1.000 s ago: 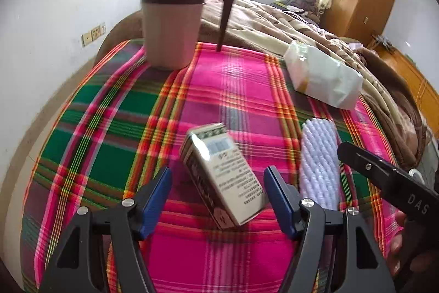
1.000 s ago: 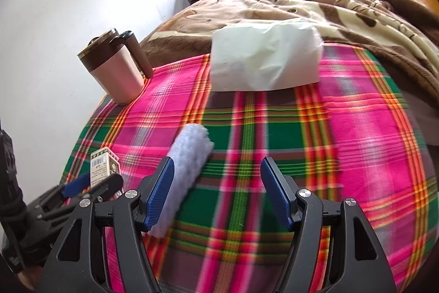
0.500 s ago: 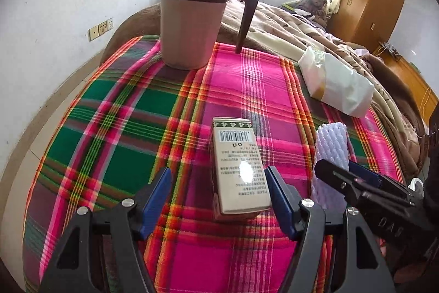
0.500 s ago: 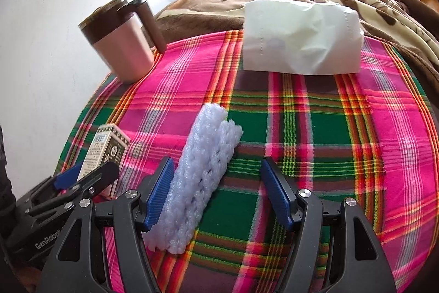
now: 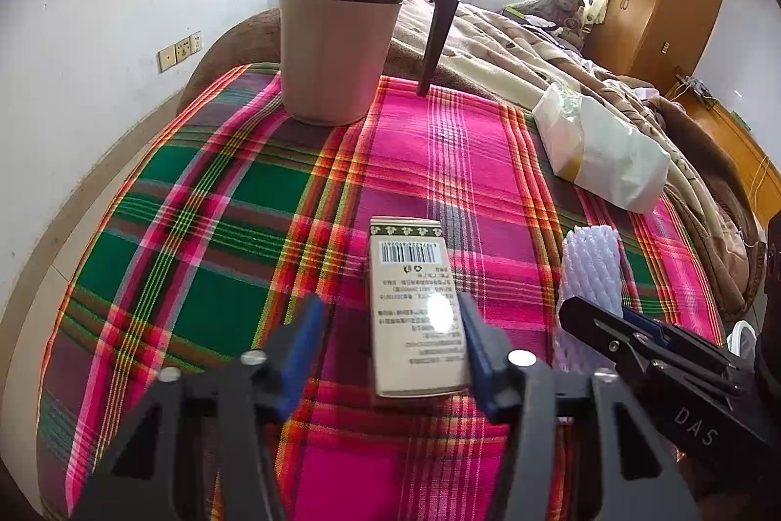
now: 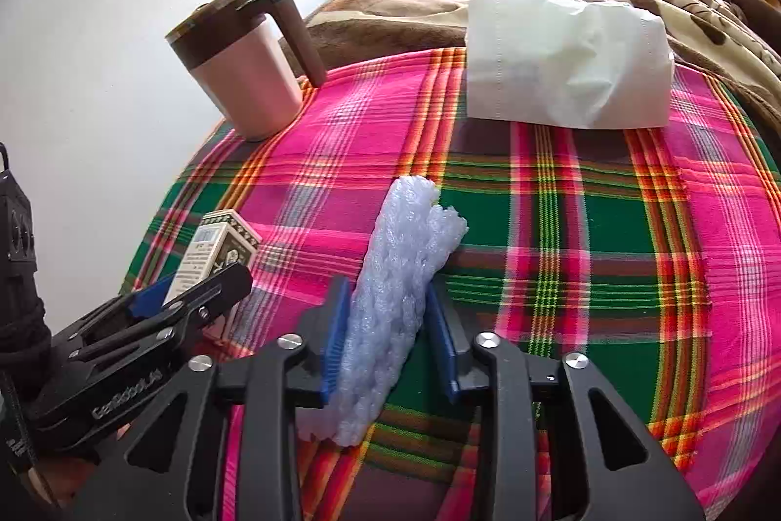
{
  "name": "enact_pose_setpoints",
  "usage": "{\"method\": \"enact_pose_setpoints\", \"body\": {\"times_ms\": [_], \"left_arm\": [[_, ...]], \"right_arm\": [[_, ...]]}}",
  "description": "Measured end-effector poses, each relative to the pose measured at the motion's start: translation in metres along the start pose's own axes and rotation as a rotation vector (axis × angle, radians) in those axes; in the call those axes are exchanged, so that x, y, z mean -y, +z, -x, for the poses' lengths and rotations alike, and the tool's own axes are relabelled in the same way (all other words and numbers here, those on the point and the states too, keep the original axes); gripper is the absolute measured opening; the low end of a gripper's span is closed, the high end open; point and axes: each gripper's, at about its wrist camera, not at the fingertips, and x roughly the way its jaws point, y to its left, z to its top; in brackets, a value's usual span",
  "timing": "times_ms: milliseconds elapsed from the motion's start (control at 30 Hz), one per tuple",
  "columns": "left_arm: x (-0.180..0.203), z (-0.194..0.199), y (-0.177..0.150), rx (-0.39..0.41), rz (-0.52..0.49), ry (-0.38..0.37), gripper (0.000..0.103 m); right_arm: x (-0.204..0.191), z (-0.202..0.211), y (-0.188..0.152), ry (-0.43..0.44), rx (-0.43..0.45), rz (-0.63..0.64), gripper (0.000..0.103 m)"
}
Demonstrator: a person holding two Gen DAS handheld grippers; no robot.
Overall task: Collect trash
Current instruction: 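Grasp the small beige box with the left gripper while the right grasps the white foam sleeve, then carry the beige box and foam sleeve over the white wastebasket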
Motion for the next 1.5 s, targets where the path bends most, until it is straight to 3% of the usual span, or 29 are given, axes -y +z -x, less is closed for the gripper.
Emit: {"method": "enact_pose_setpoints", "body": {"times_ms": [100,233,1200,1300,1433,1467,1500], "left_arm": [[0.002,0.001,-0.001,-0.004,0.003,-0.017,0.040],[0.006,0.007,-0.004,0.012,-0.009,-0.024,0.037],[0.059,0.074,-0.044,0.109,-0.098,-0.082,0.035],[0.056,0.071,-0.043,0.120,-0.068,-0.065,0.035],[0.043,0.060,-0.038,0.089,-0.006,-0.013,0.040],[0.040,0.058,-0.036,0.090,-0.001,-0.009,0.044],[0.039,0.057,-0.036,0.092,0.005,-0.002,0.055]], "right_arm": [[0.002,0.003,-0.003,0.035,0.007,-0.015,0.023],[0.002,0.008,-0.008,0.049,0.012,-0.011,0.022],[0.030,0.084,-0.032,0.020,0.144,-0.057,0.022],[0.036,0.089,-0.036,-0.009,0.144,-0.058,0.022],[0.038,0.091,-0.036,-0.026,0.158,-0.043,0.022],[0.039,0.091,-0.036,-0.024,0.159,-0.045,0.022],[0.039,0.089,-0.033,-0.026,0.158,-0.046,0.022]]}}
